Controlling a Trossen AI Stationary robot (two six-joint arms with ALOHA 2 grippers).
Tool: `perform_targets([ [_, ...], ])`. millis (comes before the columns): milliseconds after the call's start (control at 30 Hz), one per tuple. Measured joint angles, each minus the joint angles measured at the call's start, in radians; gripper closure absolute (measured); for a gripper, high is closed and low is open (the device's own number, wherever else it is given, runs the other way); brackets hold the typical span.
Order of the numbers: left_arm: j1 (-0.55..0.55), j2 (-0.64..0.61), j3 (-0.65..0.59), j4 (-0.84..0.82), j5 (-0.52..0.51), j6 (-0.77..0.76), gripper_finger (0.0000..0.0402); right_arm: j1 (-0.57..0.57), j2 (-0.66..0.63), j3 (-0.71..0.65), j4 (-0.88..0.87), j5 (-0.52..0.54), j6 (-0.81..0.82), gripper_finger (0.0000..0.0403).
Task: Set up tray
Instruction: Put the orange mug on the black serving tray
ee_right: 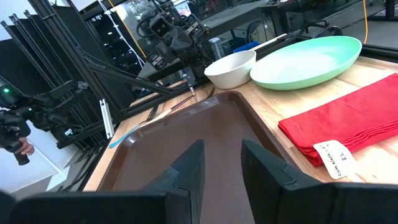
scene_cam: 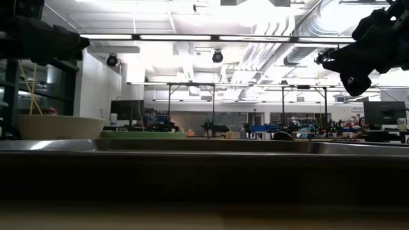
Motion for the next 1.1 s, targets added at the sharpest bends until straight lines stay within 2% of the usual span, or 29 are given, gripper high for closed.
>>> perform_targets([
  [700, 0.000, 0.000, 0.000, 0.007, 0.008, -0.082, 0.0266, 0.000, 0.000, 0.000, 0.009, 0.015, 0.000, 0.0320],
  [1100, 0.000, 0.000, 0.000, 0.036, -0.037, -0.072, 0.0266, 0.000, 0.000, 0.000, 0.065, 0.041, 0.027, 0.0320],
])
